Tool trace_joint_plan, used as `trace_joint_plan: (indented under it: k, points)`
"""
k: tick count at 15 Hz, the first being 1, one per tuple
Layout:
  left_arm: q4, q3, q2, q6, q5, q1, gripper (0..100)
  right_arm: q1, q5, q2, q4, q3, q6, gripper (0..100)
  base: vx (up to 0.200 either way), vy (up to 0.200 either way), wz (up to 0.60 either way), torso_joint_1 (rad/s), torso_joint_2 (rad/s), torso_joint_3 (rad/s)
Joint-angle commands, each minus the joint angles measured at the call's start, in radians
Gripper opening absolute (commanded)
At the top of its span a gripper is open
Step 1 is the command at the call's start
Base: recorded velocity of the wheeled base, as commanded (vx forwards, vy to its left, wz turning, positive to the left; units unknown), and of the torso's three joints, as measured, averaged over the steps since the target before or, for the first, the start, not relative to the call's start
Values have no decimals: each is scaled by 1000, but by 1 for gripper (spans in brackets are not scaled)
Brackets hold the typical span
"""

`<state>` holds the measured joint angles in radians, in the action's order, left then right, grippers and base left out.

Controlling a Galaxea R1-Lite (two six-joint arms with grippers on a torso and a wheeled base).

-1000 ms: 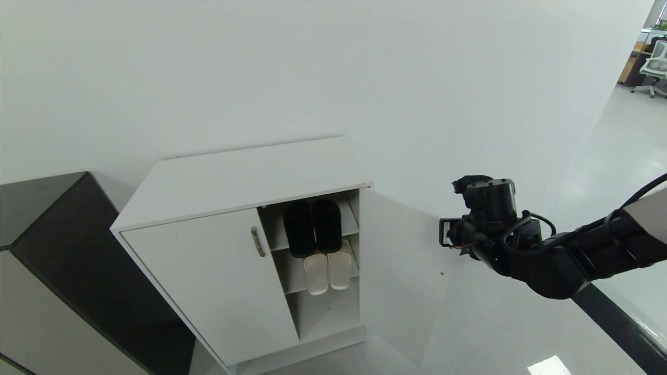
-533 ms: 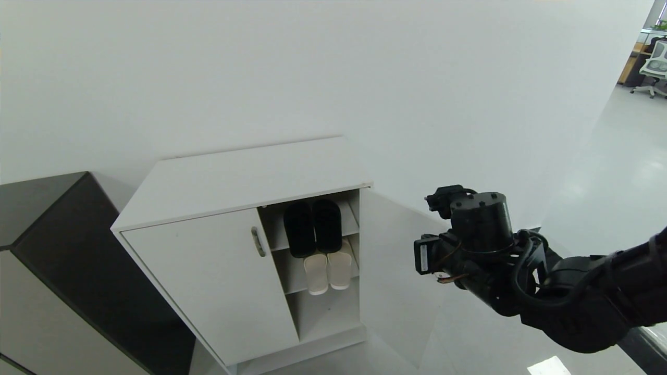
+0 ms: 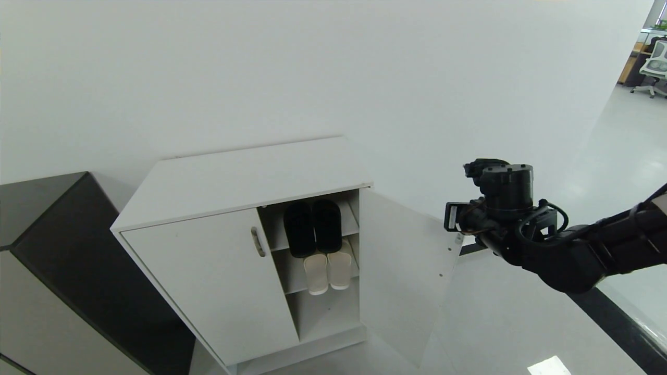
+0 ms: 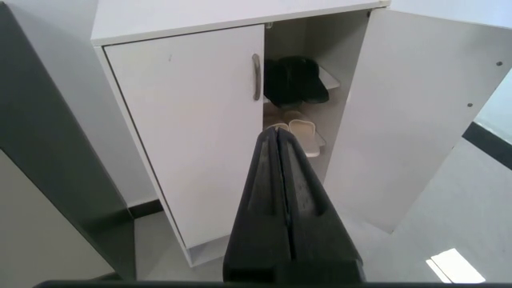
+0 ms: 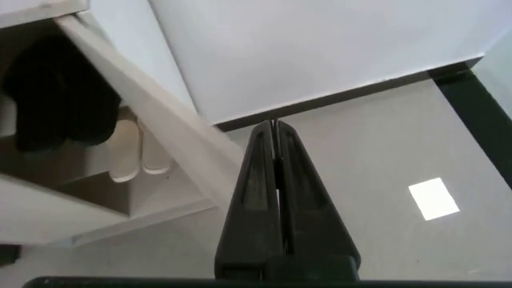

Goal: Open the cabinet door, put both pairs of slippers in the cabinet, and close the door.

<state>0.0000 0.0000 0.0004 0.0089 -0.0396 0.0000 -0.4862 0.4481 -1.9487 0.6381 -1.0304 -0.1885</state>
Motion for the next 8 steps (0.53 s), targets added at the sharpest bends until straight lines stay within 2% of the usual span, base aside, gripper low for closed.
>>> trace_joint_plan:
  k: [1, 8]
  points:
    - [0, 0, 1, 0, 0, 0, 0, 18, 0, -65, 8, -30, 0, 0, 0, 0, 0, 0, 0, 0]
    - [0, 0, 1, 0, 1, 0, 0, 15, 0, -113, 8, -37, 0, 0, 0, 0, 0, 0, 0, 0]
